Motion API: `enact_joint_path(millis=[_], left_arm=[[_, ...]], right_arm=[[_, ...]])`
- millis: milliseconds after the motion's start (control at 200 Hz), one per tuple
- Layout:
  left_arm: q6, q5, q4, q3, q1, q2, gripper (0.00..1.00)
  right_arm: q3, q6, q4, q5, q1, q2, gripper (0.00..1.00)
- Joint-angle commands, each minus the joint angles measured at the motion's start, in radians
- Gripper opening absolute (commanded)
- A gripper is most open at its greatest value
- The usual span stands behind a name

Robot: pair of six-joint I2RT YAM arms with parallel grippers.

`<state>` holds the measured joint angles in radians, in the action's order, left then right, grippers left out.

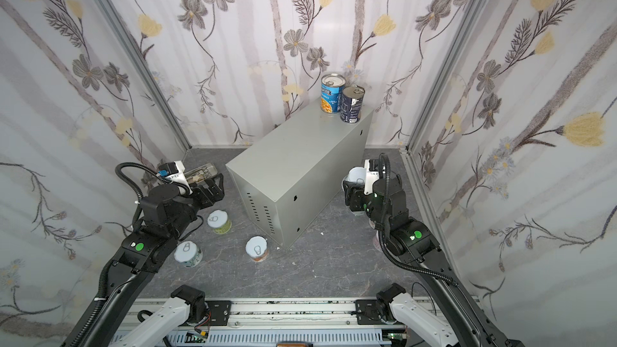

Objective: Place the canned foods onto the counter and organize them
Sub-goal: 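Lift the coffee-cup can with the right gripper toward the cabinet top, then lower the coffee-cup can onto the cabinet top beside the Progresso can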

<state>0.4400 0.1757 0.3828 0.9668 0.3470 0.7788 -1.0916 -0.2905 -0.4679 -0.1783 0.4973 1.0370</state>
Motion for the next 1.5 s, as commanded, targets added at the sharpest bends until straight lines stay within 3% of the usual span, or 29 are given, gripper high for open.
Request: enact_joint_path(millis=[0, 515, 749, 934, 1154, 1494], left_arm=[[-0.038, -0.003, 0.040, 0.038, 0.000, 0.012, 1.00], [-0.138, -0.006, 0.053, 0.292, 0.001, 0.159, 1.00], [-0.165, 0.002, 0.051, 0.400, 0.002, 0.266, 1.00], [-0.134, 0.001, -0.001, 0.394, 0.007, 0.315, 1.00], [-0.132, 0.014, -0.047, 0.395, 0.015, 0.370, 1.00], [-0.141, 0.012, -0.070, 0.426, 0.022, 0.440, 1.00]], right_arm=[[-0.127, 0.058, -0.018, 0.026, 0.001, 0.048, 0.51], [-0.786, 0.166, -0.180, 0.054, 0.077, 0.500, 0.52], [-0.998, 0.207, -0.209, 0.029, 0.079, 0.731, 0.53], [-1.154, 0.214, -0.213, 0.051, 0.055, 0.899, 0.54], [-1.283, 0.202, -0.212, 0.106, 0.011, 1.027, 0.54], [-1.323, 0.185, -0.147, 0.144, -0.023, 1.130, 0.54]])
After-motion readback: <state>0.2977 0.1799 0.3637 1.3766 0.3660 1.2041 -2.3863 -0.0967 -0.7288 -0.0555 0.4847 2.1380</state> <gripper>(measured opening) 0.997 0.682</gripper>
